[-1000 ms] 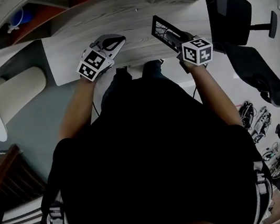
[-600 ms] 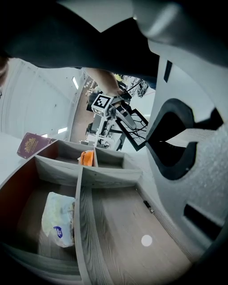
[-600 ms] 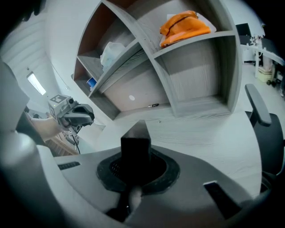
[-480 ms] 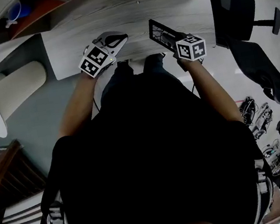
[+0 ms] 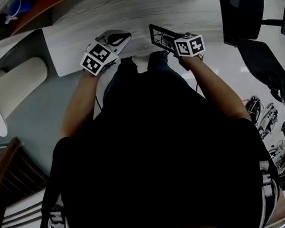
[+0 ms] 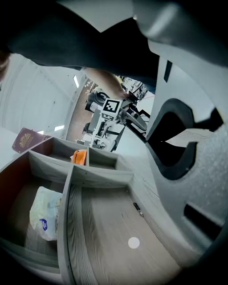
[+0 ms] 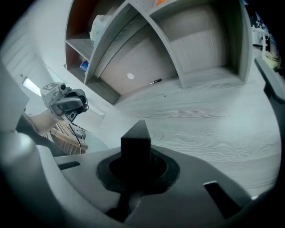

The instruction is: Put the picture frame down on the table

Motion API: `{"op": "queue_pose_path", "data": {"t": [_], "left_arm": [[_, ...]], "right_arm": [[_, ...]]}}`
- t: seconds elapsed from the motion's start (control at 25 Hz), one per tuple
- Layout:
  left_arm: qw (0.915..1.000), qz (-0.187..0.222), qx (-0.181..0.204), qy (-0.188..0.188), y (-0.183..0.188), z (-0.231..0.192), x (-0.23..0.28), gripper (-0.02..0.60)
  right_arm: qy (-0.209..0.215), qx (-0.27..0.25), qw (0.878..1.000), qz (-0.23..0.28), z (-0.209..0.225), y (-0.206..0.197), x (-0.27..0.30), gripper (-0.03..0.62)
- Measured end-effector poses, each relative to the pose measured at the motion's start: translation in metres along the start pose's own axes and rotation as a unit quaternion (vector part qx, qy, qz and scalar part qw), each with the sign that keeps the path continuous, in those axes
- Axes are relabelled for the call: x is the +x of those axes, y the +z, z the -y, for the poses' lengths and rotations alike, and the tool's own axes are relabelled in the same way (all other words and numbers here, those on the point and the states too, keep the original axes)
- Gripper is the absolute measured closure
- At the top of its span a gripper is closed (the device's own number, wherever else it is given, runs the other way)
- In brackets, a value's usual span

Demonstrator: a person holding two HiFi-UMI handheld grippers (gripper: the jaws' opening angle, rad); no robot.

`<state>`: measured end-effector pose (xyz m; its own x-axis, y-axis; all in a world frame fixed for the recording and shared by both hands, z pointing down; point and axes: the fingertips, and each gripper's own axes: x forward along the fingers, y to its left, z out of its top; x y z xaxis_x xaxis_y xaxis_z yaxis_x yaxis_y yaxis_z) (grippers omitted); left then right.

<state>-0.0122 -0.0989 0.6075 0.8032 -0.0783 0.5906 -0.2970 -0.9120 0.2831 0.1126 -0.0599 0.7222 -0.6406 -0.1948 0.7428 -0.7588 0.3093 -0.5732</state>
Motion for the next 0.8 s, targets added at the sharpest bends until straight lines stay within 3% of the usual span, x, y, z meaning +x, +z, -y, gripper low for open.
{"op": "queue_pose_path", "data": {"t": [0.32, 0.8], "left_arm": [[1.0, -0.007, -0.002, -0.001, -0.007, 0.001, 0.001, 0.563], [0.9998, -0.013, -0.011, -0.009, -0.014, -0.003, 0.004, 0.563]], "right_arm": [[0.013, -0.005, 0.999, -0.048, -0.003, -0.024, 0.022, 0.579], [0.018, 0.007, 0.998, -0.058, 0.003, -0.023, 0.028, 0.577]]}}
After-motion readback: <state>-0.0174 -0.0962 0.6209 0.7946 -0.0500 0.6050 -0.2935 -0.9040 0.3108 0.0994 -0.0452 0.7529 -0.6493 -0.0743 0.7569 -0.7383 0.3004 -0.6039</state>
